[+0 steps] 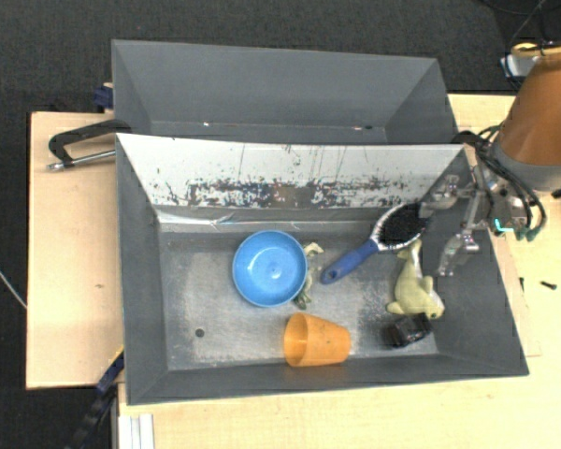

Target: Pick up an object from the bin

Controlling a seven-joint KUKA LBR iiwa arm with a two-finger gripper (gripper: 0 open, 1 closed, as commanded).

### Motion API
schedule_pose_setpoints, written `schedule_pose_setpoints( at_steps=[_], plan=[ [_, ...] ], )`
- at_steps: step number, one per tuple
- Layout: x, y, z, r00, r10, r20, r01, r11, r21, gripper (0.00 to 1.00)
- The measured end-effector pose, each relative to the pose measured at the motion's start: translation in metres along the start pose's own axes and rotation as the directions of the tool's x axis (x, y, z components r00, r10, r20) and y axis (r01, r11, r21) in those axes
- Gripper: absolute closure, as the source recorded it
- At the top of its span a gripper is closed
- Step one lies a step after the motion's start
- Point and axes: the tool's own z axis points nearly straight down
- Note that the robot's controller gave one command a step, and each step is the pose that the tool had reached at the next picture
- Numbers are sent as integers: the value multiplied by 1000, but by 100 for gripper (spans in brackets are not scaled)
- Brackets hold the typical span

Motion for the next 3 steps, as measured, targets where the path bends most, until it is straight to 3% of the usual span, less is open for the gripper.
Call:
schedule_pose_setpoints(
  at_steps=[1, 2, 3],
  plan=[
    [-36, 50, 103, 984, -177, 32, 177, 984, 6, 0],
    [-29, 84, 76, 966, -260, 15, 260, 966, 4, 0],
    [-24, 95, 66, 922, -388, 13, 387, 922, 6, 0]
  ],
)
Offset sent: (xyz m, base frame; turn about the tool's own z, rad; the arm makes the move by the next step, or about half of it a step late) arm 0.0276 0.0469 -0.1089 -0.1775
